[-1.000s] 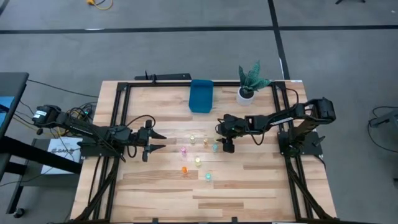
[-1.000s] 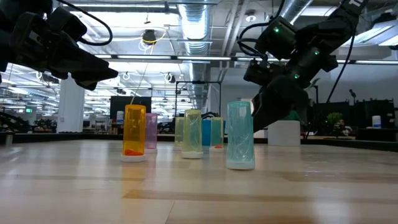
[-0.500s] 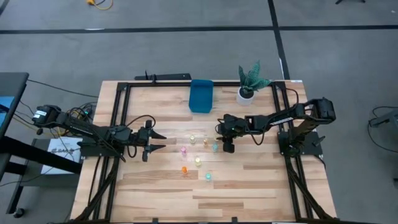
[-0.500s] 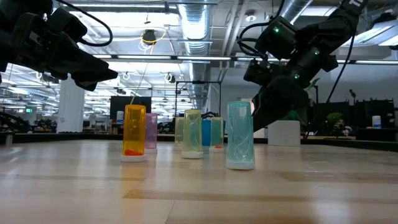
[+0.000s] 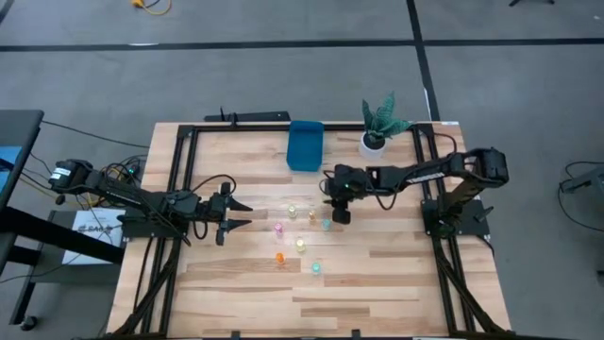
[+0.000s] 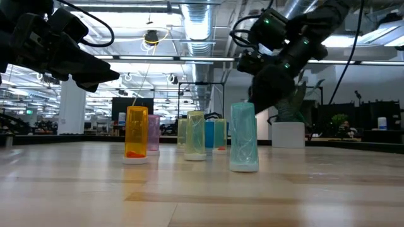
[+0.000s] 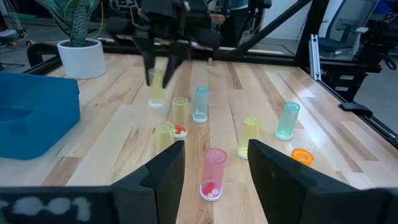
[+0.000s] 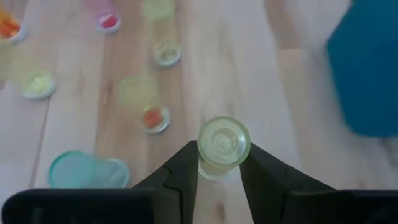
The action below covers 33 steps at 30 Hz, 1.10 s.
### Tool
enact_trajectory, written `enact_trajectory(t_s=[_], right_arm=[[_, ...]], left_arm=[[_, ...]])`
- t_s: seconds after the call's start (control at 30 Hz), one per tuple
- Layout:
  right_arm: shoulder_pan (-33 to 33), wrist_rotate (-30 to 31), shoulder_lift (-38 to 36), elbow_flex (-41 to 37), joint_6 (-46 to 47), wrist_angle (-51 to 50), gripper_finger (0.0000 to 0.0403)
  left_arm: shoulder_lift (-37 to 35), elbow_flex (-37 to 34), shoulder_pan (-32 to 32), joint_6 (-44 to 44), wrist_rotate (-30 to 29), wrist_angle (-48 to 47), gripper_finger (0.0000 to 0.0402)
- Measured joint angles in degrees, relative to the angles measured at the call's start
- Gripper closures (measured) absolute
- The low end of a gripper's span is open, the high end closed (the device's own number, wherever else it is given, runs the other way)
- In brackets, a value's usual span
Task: Pick and place pill bottles into a basket
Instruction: Put the yellow pill bottle into the blue container
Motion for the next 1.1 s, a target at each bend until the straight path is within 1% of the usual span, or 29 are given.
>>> enact_trajectory(t_s=[0.23, 0.47, 0.53, 0.63, 0.73, 0.87, 1.0, 1.1], right_arm=[[-5.0, 0.0, 0.0, 9.3, -4.7, -8.5, 0.0301], [-11.0, -0.4, 0.0, 17.4, -11.6, -10.3, 0.0301], [-13.0, -3.0, 0.0, 18.7, -13.7, -9.7, 0.0301], [-16.5, -9.3, 0.1, 19.7, -14.8, -7.8, 0.0301], [-19.5, -12.0, 2.1, 20.3, -14.9, -6.4, 0.0301], [-22.5, -12.3, 6.5, 21.5, -15.5, -6.3, 0.0301], [-24.0, -14.1, 11.5, 23.6, -15.5, -6.9, 0.0301], [-24.6, -16.0, 13.9, 25.4, -15.4, -7.4, 0.0301]], left_arm=[[0.0, 0.0, 0.0, 0.0, 0.0, 0.0, 0.0236], [0.0, 0.0, 0.0, 0.0, 0.0, 0.0, 0.0236], [0.0, 0.0, 0.0, -0.1, 0.0, 0.0, 0.0236], [0.0, 0.0, 0.0, -0.1, 0.0, 0.0, 0.0236], [0.0, 0.0, 0.0, -0.1, 0.0, 0.0, 0.0236], [0.0, 0.0, 0.0, -0.2, 0.0, 0.0, 0.0236], [0.0, 0.0, 0.0, -0.6, 0.0, 0.0, 0.0236], [0.0, 0.0, 0.0, -1.0, 0.0, 0.0, 0.0236]])
